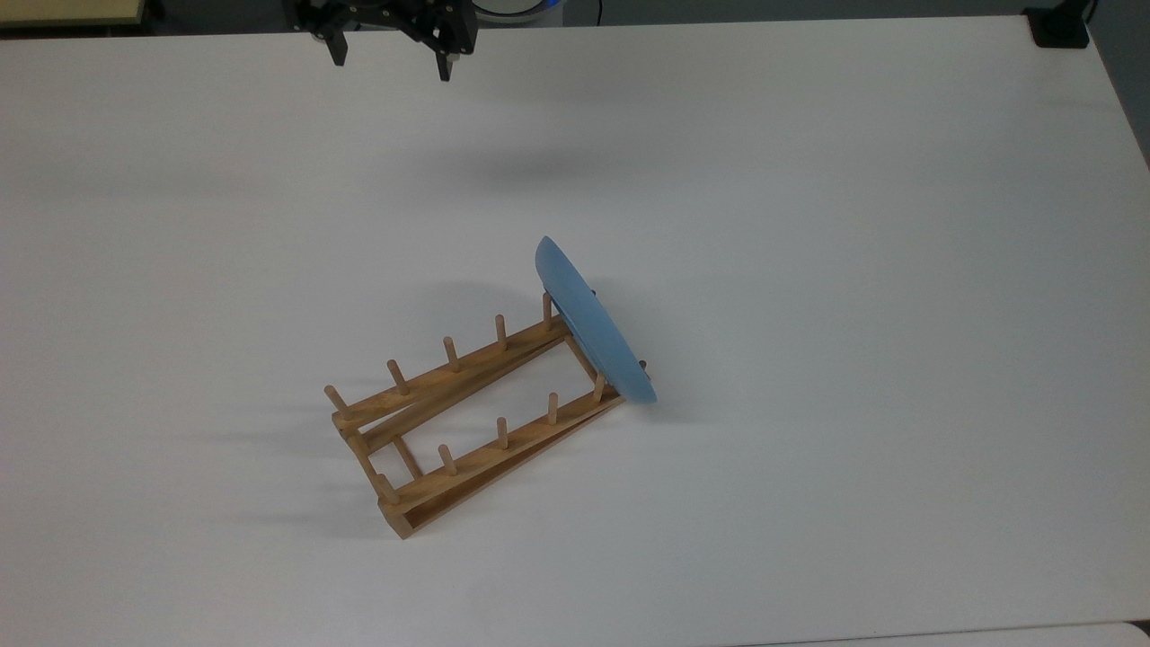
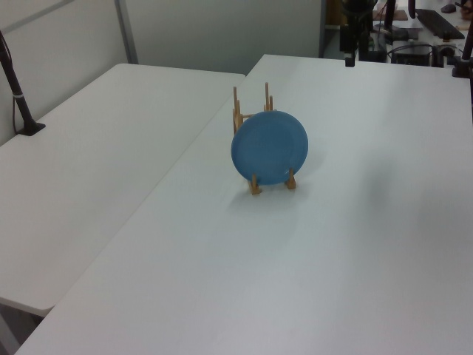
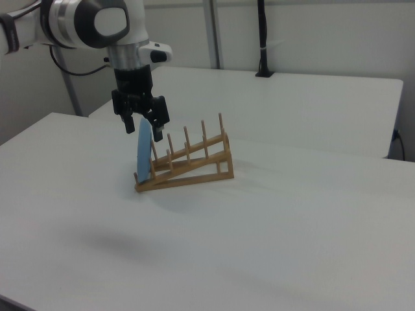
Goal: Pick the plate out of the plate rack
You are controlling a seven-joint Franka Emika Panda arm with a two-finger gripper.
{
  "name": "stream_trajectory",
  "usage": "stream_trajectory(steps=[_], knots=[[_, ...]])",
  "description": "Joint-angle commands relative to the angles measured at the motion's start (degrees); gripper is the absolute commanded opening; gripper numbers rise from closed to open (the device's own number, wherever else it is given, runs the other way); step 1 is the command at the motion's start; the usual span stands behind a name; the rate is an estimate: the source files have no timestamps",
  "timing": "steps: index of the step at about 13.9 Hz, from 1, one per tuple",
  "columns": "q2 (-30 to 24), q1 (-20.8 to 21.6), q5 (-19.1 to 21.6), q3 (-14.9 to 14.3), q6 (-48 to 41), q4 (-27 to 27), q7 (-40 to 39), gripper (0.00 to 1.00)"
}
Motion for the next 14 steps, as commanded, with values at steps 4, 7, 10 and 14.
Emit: stream_trajectory(steps=[4,7,10,14], knots=[[-1.1,-0.45,-0.96,-0.33,-3.29,0.96,-2.89,1.0],[-0.49,-0.37,-0.96,0.11,-2.86,0.96,-2.89,1.0],[1.69,-0.02,-0.44,0.28,-2.59,2.79,-3.32,1.0],[4.08,2.17,-1.92,0.46,2.31,6.58,-4.2,1.0]])
